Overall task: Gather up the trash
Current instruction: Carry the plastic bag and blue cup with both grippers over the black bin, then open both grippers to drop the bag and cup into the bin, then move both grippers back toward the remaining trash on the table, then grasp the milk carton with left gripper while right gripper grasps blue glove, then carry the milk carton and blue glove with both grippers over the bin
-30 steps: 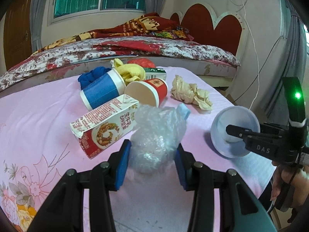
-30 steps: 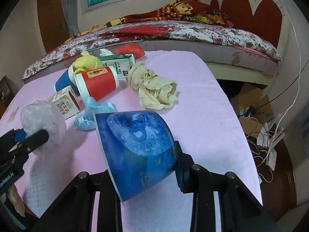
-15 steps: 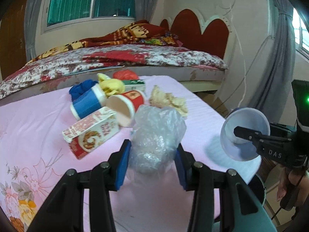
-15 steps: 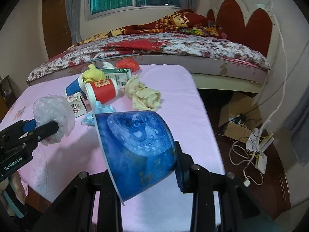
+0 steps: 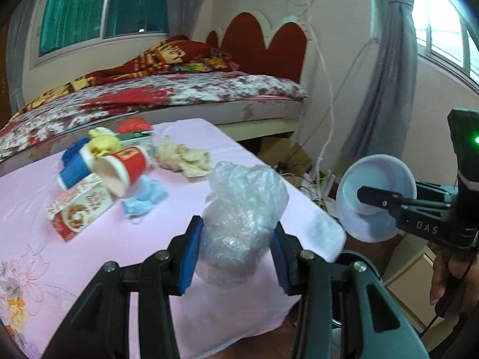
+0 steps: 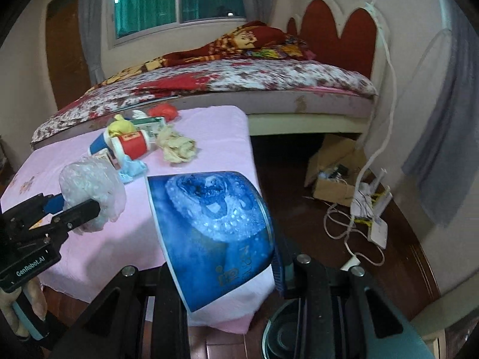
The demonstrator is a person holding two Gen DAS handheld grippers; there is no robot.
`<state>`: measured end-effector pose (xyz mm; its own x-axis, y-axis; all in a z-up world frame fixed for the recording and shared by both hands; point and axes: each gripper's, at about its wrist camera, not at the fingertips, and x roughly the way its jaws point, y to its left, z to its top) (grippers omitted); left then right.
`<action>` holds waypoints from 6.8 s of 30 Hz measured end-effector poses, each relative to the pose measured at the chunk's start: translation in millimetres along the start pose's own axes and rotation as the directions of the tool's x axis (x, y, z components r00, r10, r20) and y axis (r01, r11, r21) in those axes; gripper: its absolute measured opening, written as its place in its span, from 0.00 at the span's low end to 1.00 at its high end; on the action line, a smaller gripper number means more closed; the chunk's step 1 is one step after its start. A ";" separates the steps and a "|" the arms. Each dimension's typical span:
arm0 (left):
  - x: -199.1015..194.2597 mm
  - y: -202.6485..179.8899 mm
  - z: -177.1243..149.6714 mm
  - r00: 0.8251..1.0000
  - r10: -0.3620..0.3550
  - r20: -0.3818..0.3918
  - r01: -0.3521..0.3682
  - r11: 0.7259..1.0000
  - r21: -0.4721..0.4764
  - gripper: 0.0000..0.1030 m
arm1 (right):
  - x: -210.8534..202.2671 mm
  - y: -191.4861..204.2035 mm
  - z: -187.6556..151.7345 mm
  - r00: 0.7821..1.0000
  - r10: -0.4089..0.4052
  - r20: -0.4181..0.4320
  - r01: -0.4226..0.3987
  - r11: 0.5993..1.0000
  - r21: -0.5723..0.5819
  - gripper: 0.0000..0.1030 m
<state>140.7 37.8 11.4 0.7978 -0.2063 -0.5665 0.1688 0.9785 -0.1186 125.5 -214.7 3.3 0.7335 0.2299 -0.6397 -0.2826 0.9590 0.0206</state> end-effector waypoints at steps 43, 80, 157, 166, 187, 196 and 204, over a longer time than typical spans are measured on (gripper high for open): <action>121.5 -197.9 -97.2 0.878 -0.270 -0.395 0.356 0.920 0.162 0.43 | 42.2 -186.8 -197.5 0.922 -0.134 -0.363 0.191 0.974 0.125 0.33; 60.6 -140.1 -75.3 0.966 -0.065 -0.250 0.100 0.987 0.127 0.99 | -2.2 -155.0 -152.3 0.918 -0.211 -0.335 0.265 0.956 0.125 0.86; 48.1 203.3 -22.0 0.963 0.216 -0.161 -0.237 0.963 -0.125 0.43 | 195.3 205.3 72.6 0.966 0.219 -0.136 -0.229 0.971 -0.065 0.86; 59.6 209.6 -21.5 0.963 0.178 -0.201 -0.215 0.960 -0.179 0.36 | 218.5 224.4 68.5 0.943 0.273 -0.189 -0.291 0.954 -0.072 0.39; 1.9 131.6 -15.0 0.981 0.172 -0.090 -0.181 0.979 -0.094 0.35 | 99.6 141.9 54.9 0.980 0.187 -0.063 -0.192 0.977 -0.089 0.26; -10.9 87.1 -11.6 0.989 0.128 -0.071 -0.132 0.990 -0.053 0.35 | 43.0 76.0 41.6 0.994 0.107 -0.022 -0.108 0.993 -0.040 0.26; -14.8 51.2 -7.1 0.994 0.088 -0.059 -0.089 0.996 -0.010 0.35 | 8.6 41.9 30.5 0.998 0.068 0.005 -0.068 0.998 -0.018 0.26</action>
<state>133.5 90.9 7.9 0.7741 -0.1192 -0.6217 0.0918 0.9929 -0.0760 138.8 -167.4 22.0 0.7156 0.2957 -0.6329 -0.3431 0.9380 0.0504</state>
